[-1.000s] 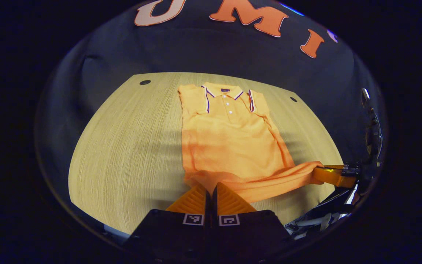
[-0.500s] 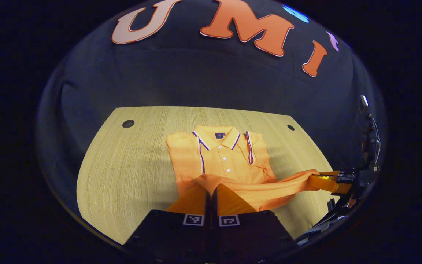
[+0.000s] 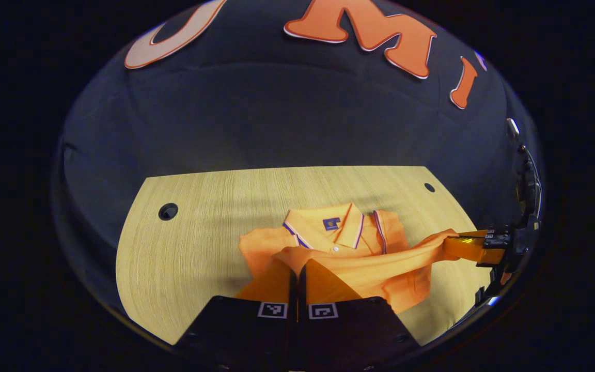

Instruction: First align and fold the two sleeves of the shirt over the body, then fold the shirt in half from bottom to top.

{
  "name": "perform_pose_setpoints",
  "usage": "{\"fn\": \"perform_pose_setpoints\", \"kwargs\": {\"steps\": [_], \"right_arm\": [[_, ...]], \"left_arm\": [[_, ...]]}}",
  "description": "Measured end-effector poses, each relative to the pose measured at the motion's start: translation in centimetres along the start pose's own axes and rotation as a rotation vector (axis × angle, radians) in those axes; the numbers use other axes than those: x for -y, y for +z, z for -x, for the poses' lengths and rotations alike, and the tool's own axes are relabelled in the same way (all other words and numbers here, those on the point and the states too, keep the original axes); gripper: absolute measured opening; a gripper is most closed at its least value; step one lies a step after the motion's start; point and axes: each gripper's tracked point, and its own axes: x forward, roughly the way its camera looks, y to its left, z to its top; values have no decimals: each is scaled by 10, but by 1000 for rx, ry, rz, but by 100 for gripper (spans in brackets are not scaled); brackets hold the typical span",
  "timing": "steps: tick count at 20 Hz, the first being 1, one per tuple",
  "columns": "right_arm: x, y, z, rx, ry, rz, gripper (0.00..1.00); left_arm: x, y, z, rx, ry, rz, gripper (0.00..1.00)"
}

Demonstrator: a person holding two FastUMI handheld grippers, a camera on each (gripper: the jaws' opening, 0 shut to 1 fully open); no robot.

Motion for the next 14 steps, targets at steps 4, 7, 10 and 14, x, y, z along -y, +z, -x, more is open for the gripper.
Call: {"fn": "perform_pose_setpoints", "kwargs": {"steps": [4,7,10,14], "right_arm": [[14,33,-42,-11,-52,23,0],[21,56,-74,-24,-79,31,0],[17,47,-105,-85,-113,82,0],[13,40,-136,-127,-72,34,0]], "left_arm": [[-15,24,-46,-29,-14,-9,1],[-22,34,-78,-55,-16,-22,1],[-42,25,-102,-98,-11,-32,1],[-66,6,-117,-134,45,7,1]]}}
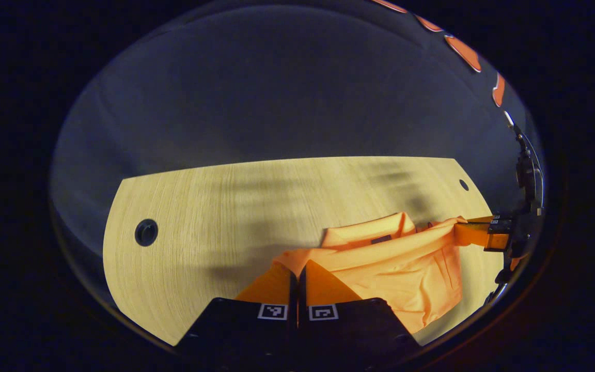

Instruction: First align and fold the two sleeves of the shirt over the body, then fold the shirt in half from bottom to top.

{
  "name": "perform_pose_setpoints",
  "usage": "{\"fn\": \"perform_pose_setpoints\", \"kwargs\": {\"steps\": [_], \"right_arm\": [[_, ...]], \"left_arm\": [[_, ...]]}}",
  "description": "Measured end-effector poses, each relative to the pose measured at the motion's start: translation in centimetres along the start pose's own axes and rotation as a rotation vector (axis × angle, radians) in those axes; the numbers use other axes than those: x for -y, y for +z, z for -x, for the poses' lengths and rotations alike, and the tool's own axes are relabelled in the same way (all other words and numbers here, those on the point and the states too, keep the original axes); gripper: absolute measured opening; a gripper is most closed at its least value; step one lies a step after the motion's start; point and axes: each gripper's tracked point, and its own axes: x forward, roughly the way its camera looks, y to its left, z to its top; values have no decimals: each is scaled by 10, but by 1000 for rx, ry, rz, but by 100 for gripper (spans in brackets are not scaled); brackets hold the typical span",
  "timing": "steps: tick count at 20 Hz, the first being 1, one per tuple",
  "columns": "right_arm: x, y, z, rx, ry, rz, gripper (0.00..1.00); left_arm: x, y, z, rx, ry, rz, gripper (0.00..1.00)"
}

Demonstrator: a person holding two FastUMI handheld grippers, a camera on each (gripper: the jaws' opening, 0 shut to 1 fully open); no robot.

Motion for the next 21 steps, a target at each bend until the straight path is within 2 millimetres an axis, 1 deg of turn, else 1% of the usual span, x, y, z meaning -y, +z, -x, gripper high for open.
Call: {"fn": "perform_pose_setpoints", "kwargs": {"steps": [1,2,3,4,6,7,8,9,10,12,14,15,16,18,20,21], "right_arm": [[5,6,1,12,-29,-6,1],[12,7,-2,8,-63,-14,1],[8,6,-3,-1,-38,-38,17],[9,7,3,1,-31,-36,34],[13,16,15,54,-33,-35,68],[15,20,26,90,-41,-51,82],[15,25,41,135,-37,-76,98],[14,26,61,181,-18,-106,99],[14,27,74,211,-9,-111,99],[15,26,102,279,-14,-100,98],[8,22,128,346,-12,-84,99],[2,16,139,381,-14,-72,98],[-6,14,151,436,-10,-51,98],[-14,2,171,481,4,-27,98],[-18,-2,183,526,11,-15,98],[-19,-6,192,549,11,-13,98]], "left_arm": [[-3,0,-2,-2,11,-5,1],[-17,0,1,21,61,-24,27],[-30,16,15,71,93,-28,53],[-26,22,21,102,98,-25,79],[-25,25,36,130,94,-7,89],[-24,28,45,151,98,11,99],[-22,29,61,182,99,34,100],[-23,28,74,214,99,50,100],[-24,27,90,247,107,56,100],[-25,26,113,299,108,57,100],[-25,19,140,344,115,55,100],[-22,16,151,368,117,55,99],[-17,13,168,407,114,56,100],[-8,10,203,466,113,57,99],[2,4,231,513,112,58,99],[6,-1,245,535,108,56,99]]}}
